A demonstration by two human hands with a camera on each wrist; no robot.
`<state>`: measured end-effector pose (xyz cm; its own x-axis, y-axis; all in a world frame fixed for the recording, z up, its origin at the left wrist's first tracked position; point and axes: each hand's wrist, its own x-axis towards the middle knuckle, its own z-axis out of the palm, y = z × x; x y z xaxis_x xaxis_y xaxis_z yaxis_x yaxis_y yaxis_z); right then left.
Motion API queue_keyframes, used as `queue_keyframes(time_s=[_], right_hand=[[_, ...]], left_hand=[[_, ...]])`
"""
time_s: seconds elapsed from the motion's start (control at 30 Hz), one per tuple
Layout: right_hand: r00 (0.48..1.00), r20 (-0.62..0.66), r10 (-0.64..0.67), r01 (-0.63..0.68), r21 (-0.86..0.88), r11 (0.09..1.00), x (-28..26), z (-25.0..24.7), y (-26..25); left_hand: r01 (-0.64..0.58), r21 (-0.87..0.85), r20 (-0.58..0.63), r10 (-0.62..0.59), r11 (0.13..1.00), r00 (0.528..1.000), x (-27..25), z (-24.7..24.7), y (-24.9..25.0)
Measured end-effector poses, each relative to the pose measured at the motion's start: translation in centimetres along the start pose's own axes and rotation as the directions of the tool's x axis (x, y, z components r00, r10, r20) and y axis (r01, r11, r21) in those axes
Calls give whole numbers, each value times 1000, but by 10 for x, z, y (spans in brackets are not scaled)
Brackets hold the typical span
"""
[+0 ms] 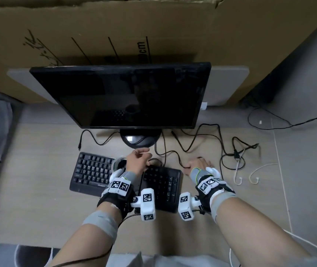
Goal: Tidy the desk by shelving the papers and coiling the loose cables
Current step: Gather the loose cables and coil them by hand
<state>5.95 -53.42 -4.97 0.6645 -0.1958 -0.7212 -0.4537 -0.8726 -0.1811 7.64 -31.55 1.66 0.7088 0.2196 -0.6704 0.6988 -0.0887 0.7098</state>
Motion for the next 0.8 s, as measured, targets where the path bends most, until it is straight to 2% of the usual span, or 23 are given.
queue_keyframes(time_s=[0.07, 0.13, 0.17, 0.2, 0.27, 0.33, 0.4, 0.5, 0.57, 0.67, 0.77, 0.8], right_hand=[[996, 3, -84, 82, 179, 980, -19, -20, -8], [980, -22, -197, 190, 380, 905, -36, -32, -18], [974, -21, -226, 214, 416, 884, -45, -41, -23], [970, -32, -243, 232, 440, 868, -49, -46, -26], [952, -85, -293, 299, 455, 839, -59, -62, -31], [936, -88, -341, 344, 438, 831, -66, -74, -34], [922, -83, -379, 377, 415, 828, -73, -83, -34], [914, -115, -388, 403, 356, 843, -87, -97, -34], [902, -147, -406, 431, 357, 829, -99, -101, -38], [884, -248, -396, 467, 474, 746, -110, -103, -45], [887, -349, -302, 460, 620, 635, -117, -106, -50], [889, -366, -276, 456, 634, 624, -119, -106, -52]], left_hand=[[-16, 4, 40, 16, 1000, 999, -7, 7, -2], [-5, 10, 120, 3, 1000, 993, -10, 17, 2], [14, 14, 166, -16, 1000, 986, -12, 25, 6], [26, 7, 204, -26, 1000, 979, -16, 32, 11], [-35, 27, 238, 27, 999, 971, -23, 44, 20], [-105, -4, 211, 103, 994, 972, -28, 49, 26], [-109, -96, 170, 125, 989, 978, -32, 49, 35], [-38, -191, 145, 66, 981, 987, -41, 46, 51], [-7, -187, 142, 34, 982, 989, -47, 44, 59], [17, -254, 171, 28, 967, 985, -58, 40, 64], [15, -335, 177, 47, 942, 983, -69, 37, 64], [-3, -337, 168, 64, 941, 984, -74, 35, 64]])
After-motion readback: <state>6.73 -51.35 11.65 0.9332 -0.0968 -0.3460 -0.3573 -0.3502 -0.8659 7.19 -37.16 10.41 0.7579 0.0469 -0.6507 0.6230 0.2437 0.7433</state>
